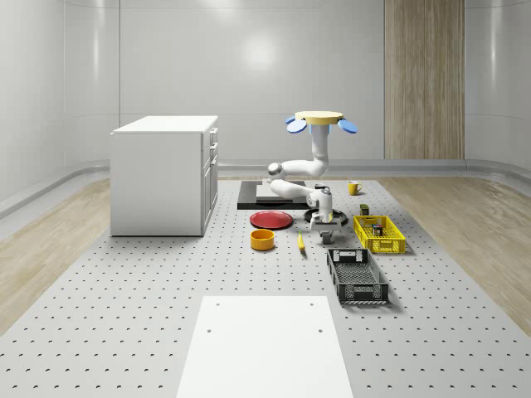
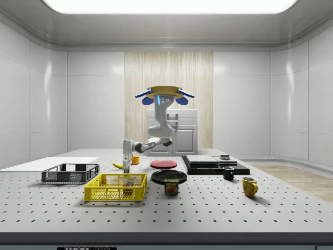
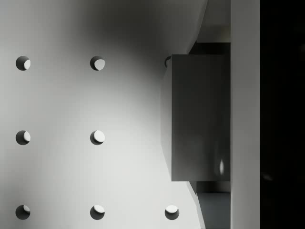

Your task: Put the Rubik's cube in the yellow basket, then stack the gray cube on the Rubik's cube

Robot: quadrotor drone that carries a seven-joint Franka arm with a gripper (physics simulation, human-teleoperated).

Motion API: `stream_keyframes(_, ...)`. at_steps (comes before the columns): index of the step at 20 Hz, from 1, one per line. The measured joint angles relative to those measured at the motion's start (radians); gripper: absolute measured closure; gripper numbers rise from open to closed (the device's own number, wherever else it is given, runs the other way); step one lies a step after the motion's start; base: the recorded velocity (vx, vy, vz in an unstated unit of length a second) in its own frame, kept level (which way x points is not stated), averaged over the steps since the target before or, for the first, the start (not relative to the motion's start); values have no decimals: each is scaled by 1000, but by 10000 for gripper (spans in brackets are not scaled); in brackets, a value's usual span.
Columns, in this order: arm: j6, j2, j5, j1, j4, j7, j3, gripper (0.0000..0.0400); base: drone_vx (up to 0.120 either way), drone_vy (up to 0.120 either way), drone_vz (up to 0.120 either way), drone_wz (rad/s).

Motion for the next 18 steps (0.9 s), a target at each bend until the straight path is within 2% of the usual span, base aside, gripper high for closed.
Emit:
stream_keyframes(5,-24,-1,40,10,-22,1,43,149,0,8,120,0)
stream_keyframes(12,-35,-1,60,15,-32,3,65,149,-114,120,120,0)
stream_keyframes(18,-37,-2,65,15,-34,3,70,149,-120,120,7,0)
